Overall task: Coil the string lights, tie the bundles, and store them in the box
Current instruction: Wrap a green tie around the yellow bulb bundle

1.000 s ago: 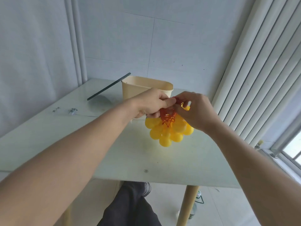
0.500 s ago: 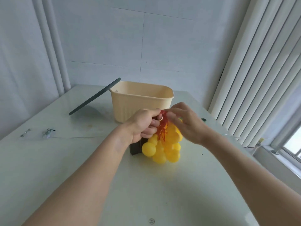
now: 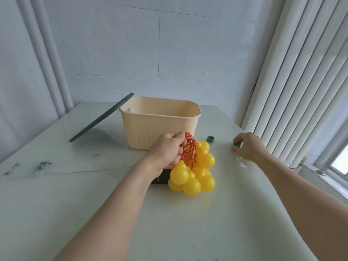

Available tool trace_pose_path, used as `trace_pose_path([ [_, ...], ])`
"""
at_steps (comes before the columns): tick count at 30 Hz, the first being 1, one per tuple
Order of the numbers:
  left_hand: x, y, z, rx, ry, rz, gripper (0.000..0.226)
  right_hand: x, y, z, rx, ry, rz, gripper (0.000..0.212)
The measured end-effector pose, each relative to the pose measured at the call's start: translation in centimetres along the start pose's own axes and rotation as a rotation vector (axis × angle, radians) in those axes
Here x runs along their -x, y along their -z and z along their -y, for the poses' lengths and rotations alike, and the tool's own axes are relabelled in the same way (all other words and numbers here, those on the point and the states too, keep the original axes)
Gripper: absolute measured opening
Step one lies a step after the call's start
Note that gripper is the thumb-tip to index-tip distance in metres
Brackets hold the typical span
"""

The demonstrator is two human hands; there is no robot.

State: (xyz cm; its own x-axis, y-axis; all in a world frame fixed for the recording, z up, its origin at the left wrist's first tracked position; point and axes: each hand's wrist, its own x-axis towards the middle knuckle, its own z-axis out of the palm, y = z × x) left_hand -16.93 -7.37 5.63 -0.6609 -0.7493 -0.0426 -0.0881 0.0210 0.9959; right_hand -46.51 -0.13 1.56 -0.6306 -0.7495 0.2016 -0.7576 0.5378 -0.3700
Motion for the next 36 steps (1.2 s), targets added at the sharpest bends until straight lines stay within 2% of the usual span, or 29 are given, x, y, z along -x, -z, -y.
trace_pose_path([
  [3, 0.9, -0.4, 0.3, 0.015, -0.021, -0.054, 0.036, 0.2, -0.1, 0.9, -0.031, -0.010, -0.028, 0.021],
  [7, 1.9, -0.9, 0.7, 0.019, -0.050, -0.086, 0.037, 1.0, -0.2, 2.3, -0.083, 0.013, -0.037, 0.026],
  [9, 2.2, -0.9, 0.7, 0.027, -0.052, -0.091, 0.038, 2.4, 0.6, 4.1, -0.356, -0.021, -0.157, 0.025],
  [11, 2.4, -1.0, 0.6, 0.033, -0.045, -0.093, 0.039, 4.6, 2.1, 6.9, -0.712, 0.036, -0.261, 0.022],
  [14, 2.6, -1.0, 0.4, 0.062, -0.021, -0.092, 0.038, 8.8, 4.1, 11.3, -0.986, 0.279, -0.119, 0.013],
  [16, 2.8, -1.1, 0.3, 0.081, -0.014, -0.086, 0.039, 11.3, 3.8, 12.8, -1.022, 0.364, -0.080, 0.014],
  [24, 3.5, -1.0, -0.3, 0.040, -0.057, -0.021, 0.049, 14.2, 0.7, 12.9, -0.889, 0.512, -0.164, 0.027],
  [32, 3.3, -1.2, 0.7, -0.106, -0.177, -0.109, 0.039, 14.0, 0.9, 12.2, -0.861, 0.529, -0.140, 0.035],
  [36, 3.2, -1.1, 0.8, -0.095, -0.159, -0.114, 0.040, 14.1, 1.2, 12.0, -0.995, 0.473, -0.073, 0.032],
])
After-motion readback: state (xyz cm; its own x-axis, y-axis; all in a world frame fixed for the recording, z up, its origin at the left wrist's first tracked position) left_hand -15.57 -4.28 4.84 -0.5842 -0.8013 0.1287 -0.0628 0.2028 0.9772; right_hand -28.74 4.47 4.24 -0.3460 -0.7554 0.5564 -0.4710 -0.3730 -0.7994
